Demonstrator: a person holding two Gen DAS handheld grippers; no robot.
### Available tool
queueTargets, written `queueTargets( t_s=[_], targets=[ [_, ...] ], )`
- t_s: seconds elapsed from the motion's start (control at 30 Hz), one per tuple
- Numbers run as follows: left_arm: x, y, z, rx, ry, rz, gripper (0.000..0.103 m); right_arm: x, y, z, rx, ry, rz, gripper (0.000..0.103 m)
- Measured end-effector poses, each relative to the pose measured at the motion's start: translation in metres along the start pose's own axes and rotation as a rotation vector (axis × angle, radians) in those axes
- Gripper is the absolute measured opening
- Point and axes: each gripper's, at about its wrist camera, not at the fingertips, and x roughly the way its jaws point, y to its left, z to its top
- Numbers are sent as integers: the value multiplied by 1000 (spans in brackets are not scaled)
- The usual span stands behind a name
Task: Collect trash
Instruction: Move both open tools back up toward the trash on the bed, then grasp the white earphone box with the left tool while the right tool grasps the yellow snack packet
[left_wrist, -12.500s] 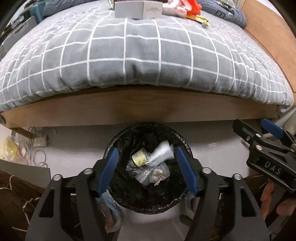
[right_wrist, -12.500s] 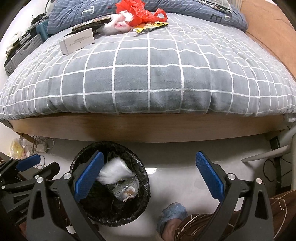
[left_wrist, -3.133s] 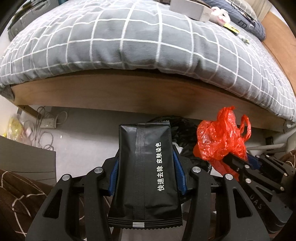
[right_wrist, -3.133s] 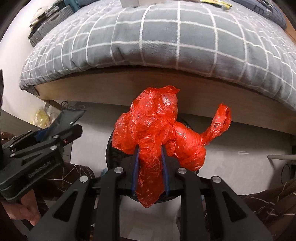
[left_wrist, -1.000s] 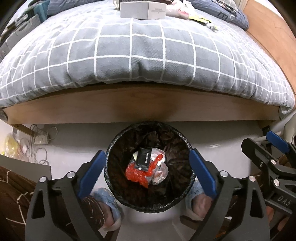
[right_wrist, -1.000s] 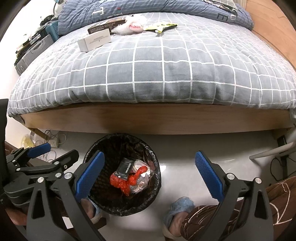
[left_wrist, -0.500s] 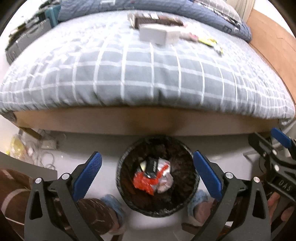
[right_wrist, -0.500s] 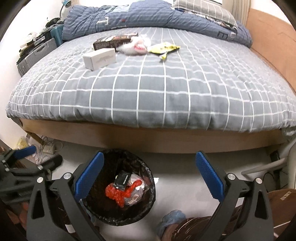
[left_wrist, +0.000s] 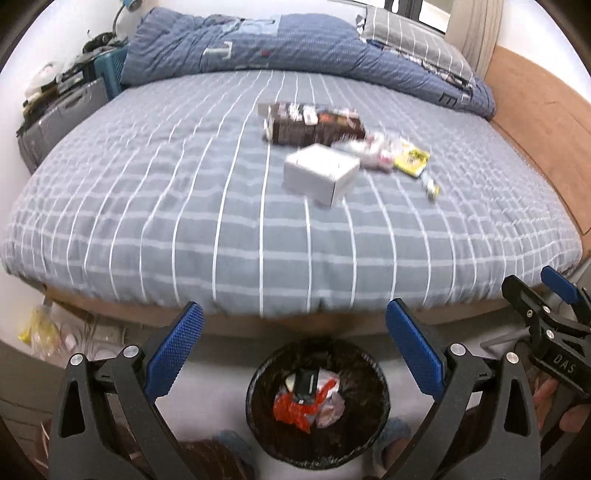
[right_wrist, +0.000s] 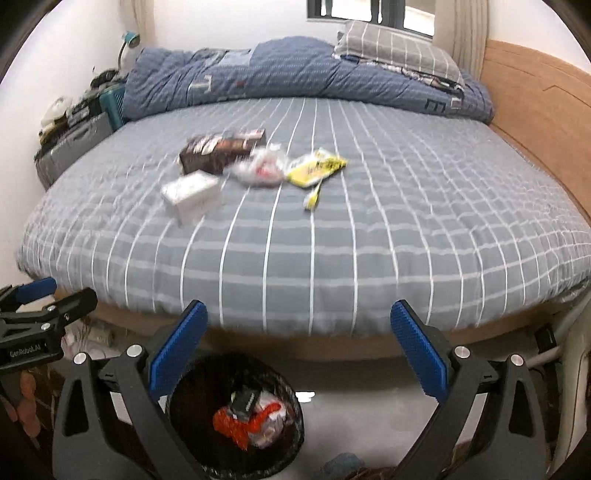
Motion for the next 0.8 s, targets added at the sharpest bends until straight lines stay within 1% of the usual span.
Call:
queueTargets(
  t_s=[0.07,0.27,0.47,0.67,0.77,0.8],
  targets=[
    [0,-3,16,5,-13,-15,97,5,-3,11,-3,-2,-1,95],
    [9,-14,54,38,-33,-15,97,30,-13,44,-6,11,-7,95],
    [35,-21,87,69,-24,-17,97,63,-22,74,3,24,-14,95],
    [72,-21,106,88,10,-26,97,100,-25,105,-1,29,-25,95],
    [91,-19,111,94,22,-13,97,125,-27,118,-5,46,-41,95],
    [95,-19,112,91,26,-19,97,131,-27,120,-6,51,-49,95]
  ],
)
